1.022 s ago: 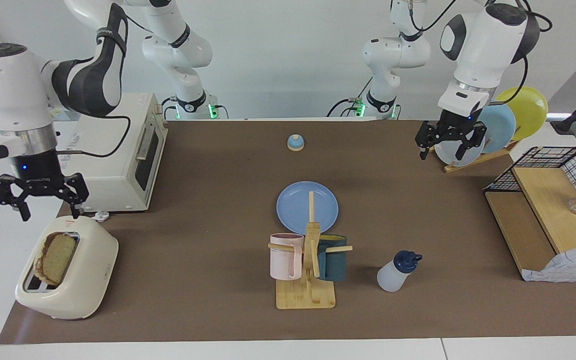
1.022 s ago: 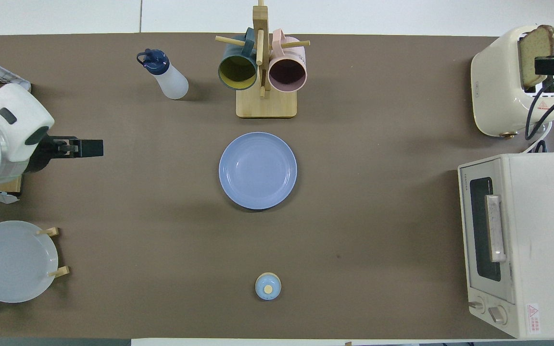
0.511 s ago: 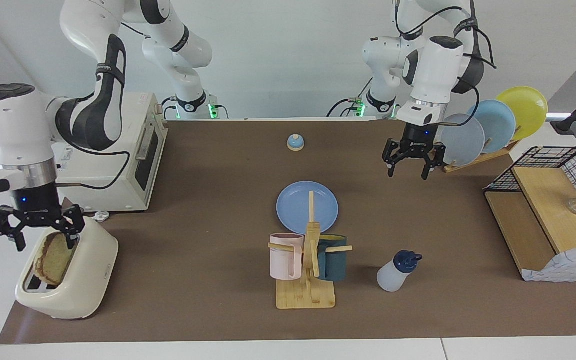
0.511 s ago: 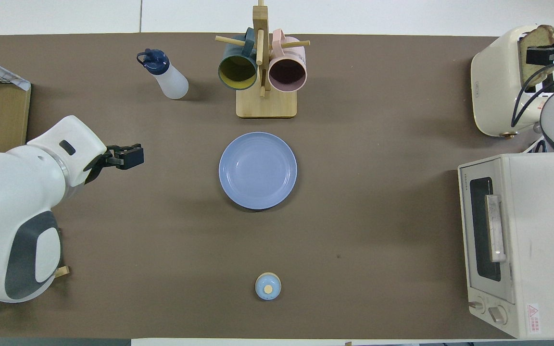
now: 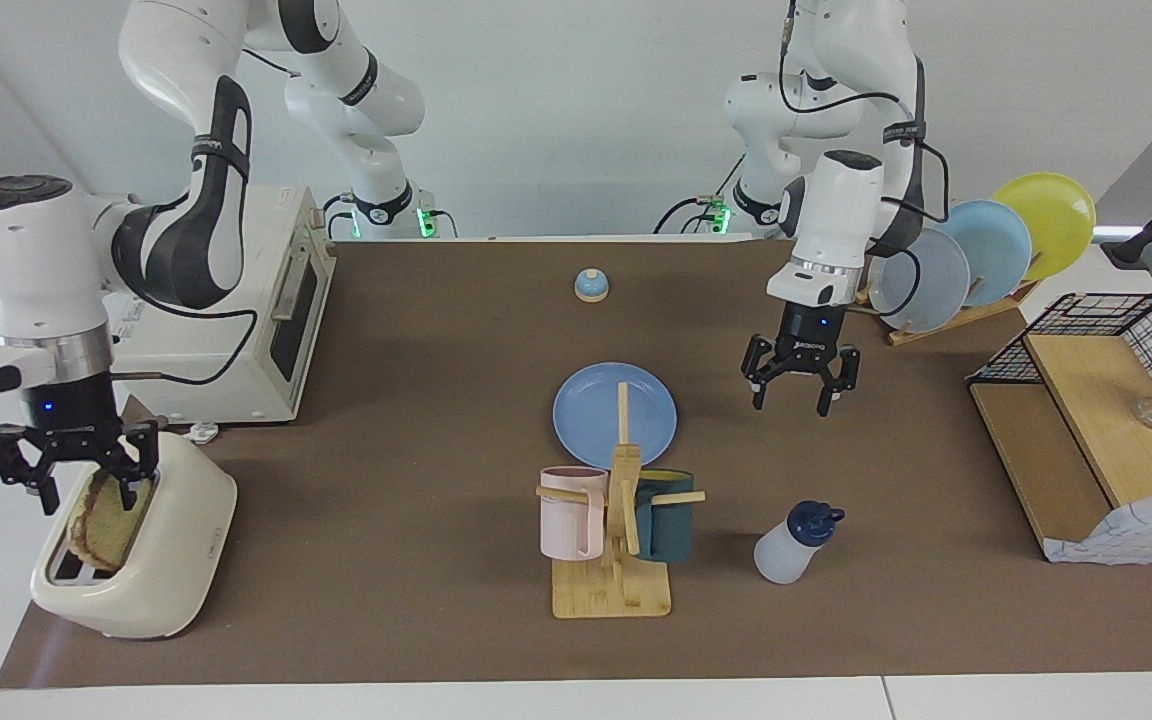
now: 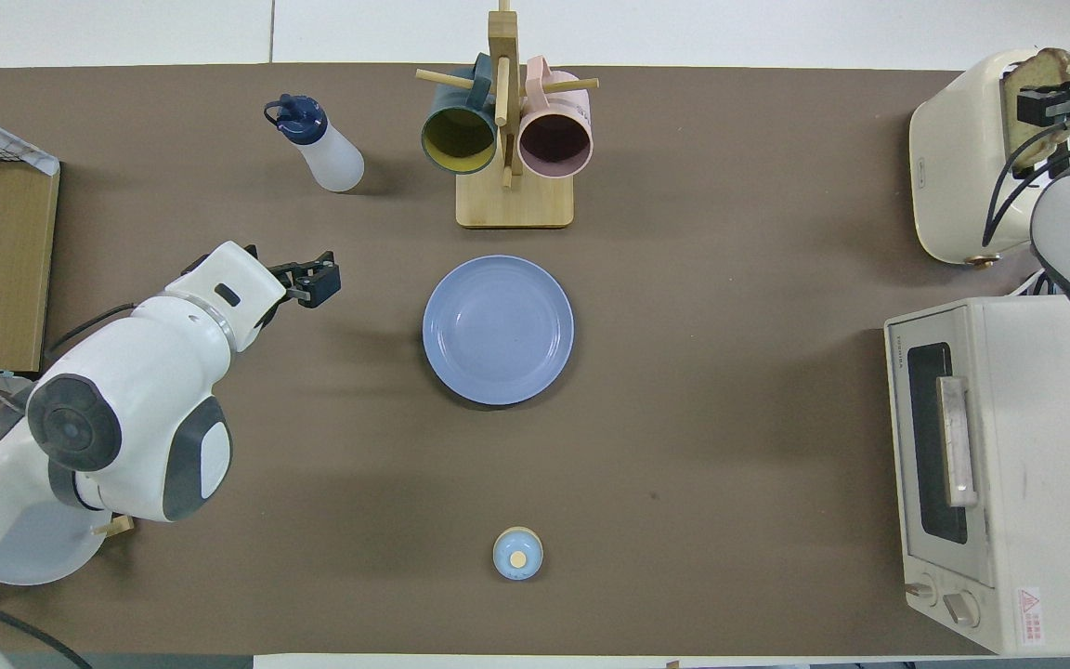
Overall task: Put bread on plate and add seasoning
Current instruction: 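Reach the left gripper toward the blue-capped seasoning bottle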
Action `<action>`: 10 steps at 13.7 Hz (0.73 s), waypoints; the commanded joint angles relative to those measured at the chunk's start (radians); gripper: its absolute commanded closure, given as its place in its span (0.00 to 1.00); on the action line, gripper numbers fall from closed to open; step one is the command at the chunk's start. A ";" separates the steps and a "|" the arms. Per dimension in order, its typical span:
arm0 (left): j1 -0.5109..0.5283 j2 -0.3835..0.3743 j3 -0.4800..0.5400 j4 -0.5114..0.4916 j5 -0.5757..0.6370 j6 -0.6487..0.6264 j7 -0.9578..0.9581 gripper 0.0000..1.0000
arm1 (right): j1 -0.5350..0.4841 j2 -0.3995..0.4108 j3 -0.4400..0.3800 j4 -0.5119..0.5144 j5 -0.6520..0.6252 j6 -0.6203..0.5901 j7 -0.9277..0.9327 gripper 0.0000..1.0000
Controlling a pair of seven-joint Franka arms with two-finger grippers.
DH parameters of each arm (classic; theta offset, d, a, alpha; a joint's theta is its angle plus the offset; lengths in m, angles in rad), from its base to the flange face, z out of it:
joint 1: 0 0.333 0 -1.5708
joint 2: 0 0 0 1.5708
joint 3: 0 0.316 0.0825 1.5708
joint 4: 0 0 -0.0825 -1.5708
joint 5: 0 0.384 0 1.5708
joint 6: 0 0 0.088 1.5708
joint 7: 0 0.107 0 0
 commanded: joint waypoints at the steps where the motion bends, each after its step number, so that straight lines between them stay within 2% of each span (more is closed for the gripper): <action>1: -0.015 0.065 0.015 0.010 -0.001 0.087 -0.016 0.00 | -0.002 0.007 0.008 0.015 -0.057 -0.007 -0.022 0.44; 3: -0.033 0.129 0.018 0.041 -0.010 0.125 -0.014 0.00 | -0.004 0.005 0.007 0.016 -0.061 -0.024 -0.024 0.66; 5: -0.042 0.206 0.024 0.087 -0.012 0.162 -0.014 0.00 | -0.001 0.011 0.010 0.055 -0.086 -0.070 -0.022 1.00; 7: -0.102 0.260 0.084 0.128 -0.018 0.188 -0.014 0.00 | 0.014 0.016 0.013 0.064 -0.143 -0.090 -0.021 1.00; 8: -0.166 0.283 0.148 0.147 -0.030 0.191 -0.016 0.00 | 0.014 0.016 0.013 0.067 -0.164 -0.096 -0.021 1.00; 10: -0.362 0.355 0.329 0.196 -0.161 0.246 -0.014 0.00 | 0.013 0.005 0.014 0.117 -0.198 -0.136 -0.034 1.00</action>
